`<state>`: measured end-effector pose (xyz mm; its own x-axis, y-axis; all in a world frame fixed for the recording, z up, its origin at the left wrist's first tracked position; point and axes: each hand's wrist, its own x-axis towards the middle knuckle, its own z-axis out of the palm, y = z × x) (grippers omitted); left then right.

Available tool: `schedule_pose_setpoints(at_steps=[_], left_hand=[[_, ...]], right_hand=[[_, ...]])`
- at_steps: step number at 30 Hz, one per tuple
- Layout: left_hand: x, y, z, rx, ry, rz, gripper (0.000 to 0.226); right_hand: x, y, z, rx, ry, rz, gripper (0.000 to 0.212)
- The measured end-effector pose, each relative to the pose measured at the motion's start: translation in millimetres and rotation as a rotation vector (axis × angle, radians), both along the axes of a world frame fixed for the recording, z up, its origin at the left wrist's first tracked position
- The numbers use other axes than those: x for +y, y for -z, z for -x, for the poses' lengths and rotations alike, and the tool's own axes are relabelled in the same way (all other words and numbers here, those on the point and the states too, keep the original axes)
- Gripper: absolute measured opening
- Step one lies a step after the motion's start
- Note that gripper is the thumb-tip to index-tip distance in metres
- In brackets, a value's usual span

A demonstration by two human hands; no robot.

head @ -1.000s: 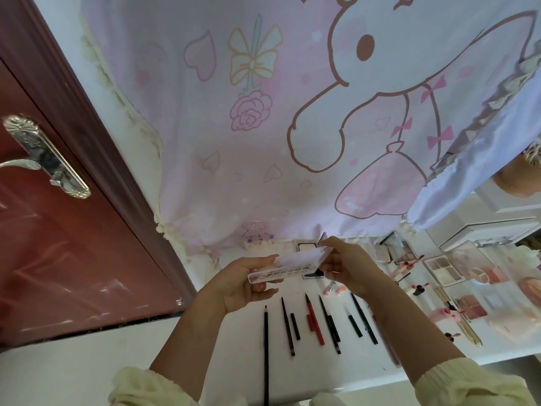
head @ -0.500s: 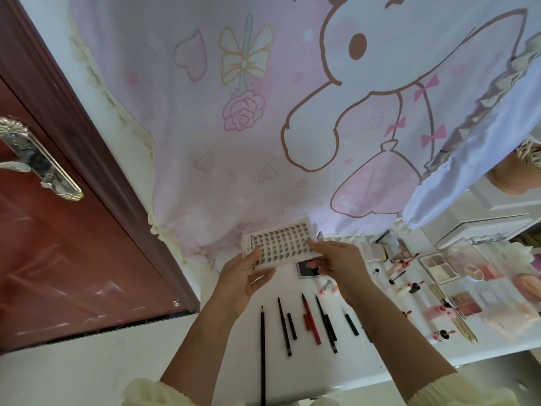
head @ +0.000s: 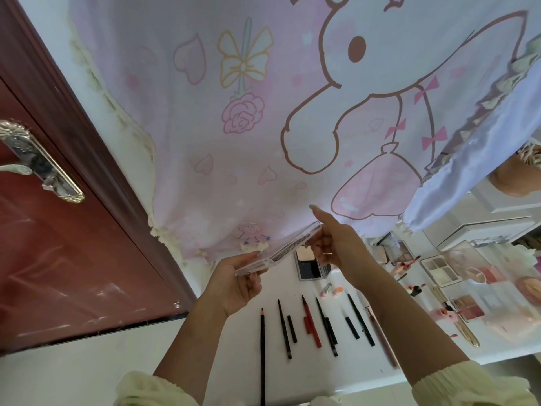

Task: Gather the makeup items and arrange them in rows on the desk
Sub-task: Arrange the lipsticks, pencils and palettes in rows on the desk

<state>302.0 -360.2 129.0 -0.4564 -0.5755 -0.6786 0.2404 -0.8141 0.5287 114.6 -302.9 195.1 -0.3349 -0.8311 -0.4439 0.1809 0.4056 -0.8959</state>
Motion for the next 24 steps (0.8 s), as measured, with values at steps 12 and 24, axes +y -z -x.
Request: schedule_pose_setpoints(at_steps=[12, 24], left_hand=[[-8.6, -19.9, -0.7, -0.139, 0.116, 0.272, 0.021], [7.2, -25.0, 8.9, -0.024, 0.146, 0.347, 0.07]], right_hand=[[3.4, 36.8, 18.9, 0.17, -0.068, -0.123, 0.024], [16.5, 66.1, 23.1, -0.369, 0.013, -0.088, 0.022]])
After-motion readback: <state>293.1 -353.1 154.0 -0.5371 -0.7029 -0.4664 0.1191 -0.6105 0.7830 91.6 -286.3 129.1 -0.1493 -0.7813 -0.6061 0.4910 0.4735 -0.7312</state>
